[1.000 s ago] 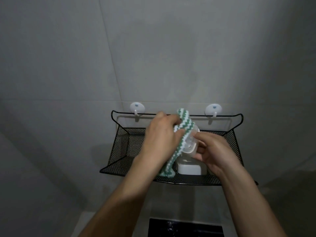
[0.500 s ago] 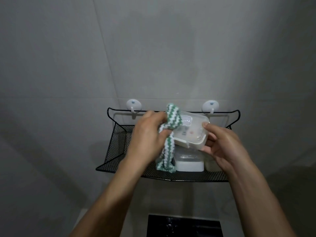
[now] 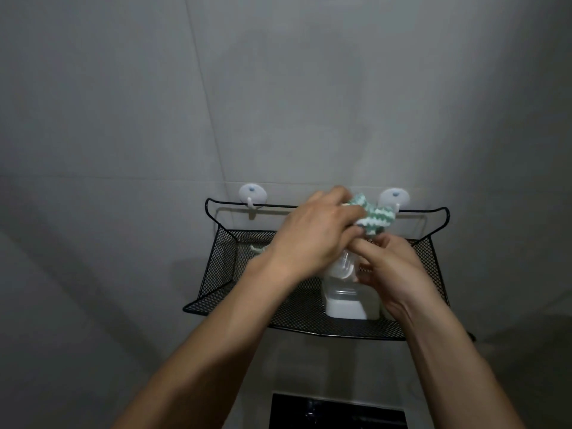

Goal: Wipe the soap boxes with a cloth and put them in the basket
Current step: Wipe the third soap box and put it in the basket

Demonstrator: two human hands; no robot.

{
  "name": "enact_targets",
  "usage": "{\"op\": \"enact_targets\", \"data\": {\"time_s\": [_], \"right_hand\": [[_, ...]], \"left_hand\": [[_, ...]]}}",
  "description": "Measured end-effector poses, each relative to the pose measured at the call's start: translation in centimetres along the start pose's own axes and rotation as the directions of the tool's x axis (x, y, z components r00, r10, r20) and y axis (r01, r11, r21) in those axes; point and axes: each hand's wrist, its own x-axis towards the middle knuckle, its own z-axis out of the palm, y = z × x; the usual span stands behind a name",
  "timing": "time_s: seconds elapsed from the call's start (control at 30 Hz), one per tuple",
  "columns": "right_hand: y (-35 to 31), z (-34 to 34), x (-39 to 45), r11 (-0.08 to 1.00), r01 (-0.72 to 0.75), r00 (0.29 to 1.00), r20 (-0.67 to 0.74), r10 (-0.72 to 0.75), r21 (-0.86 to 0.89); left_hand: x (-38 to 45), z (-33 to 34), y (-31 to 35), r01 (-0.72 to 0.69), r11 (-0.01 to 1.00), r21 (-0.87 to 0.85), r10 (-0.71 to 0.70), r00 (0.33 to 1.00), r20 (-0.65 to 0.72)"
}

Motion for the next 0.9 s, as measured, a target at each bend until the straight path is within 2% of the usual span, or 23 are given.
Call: {"op": "enact_targets", "data": {"time_s": [0.13,0.23,0.33,0.47,0.57,0.67,0.77,0.83,0.9], "right_hand": [[-0.2,-0.3,0.0,0.999,0.035,0.999,0.004,-0.035,0.004],[-0.2,-0.8,0.1,0.998,0.032,0.999,-0.008,-0.032,-0.054],[-0.3,-1.8,0.2,0.998,0.004,1.0,-0.024,-0.005,-0.069],[-0.3,-2.9,0.3,0.994,-0.037,0.999,-0.011,0.036,-0.103],[-0.5,-3.2,0.5,0.995,-0.05,0.999,0.011,0.051,-0.088],[-1.0,-2.9,0.8,0.997,-0.038,0.997,0.063,0.042,-0.071],[-1.2,-2.2,0.9,0.998,-0.024,0.993,0.11,0.031,-0.06],[-1.5,-2.2,1.0,0.998,-0.01,0.994,0.11,0.017,-0.061],[-1.7,-2.5,1.0,0.998,-0.003,0.995,0.1,0.009,-0.057]], "left_hand": [[0.9,0.1,-0.3,-0.034,0.999,0.03,0.033,0.999,0.026],[1.6,-0.3,-1.9,0.0,0.999,0.051,-0.003,0.999,0.046],[1.5,-0.6,-4.1,0.09,0.996,-0.002,-0.089,0.987,0.131],[0.4,-0.7,-6.6,0.12,0.989,-0.085,-0.101,0.974,0.201],[0.0,-0.7,-6.7,0.12,0.987,-0.105,-0.102,0.981,0.165],[0.3,-0.5,-4.8,-0.002,0.997,-0.074,0.006,0.998,0.063],[0.7,-0.5,-2.8,-0.103,0.99,-0.1,0.107,0.994,0.03],[0.9,-0.7,-2.9,-0.077,0.981,-0.178,0.087,0.995,0.05],[0.7,-0.8,-4.0,0.027,0.937,-0.348,0.0,0.997,0.079]]}}
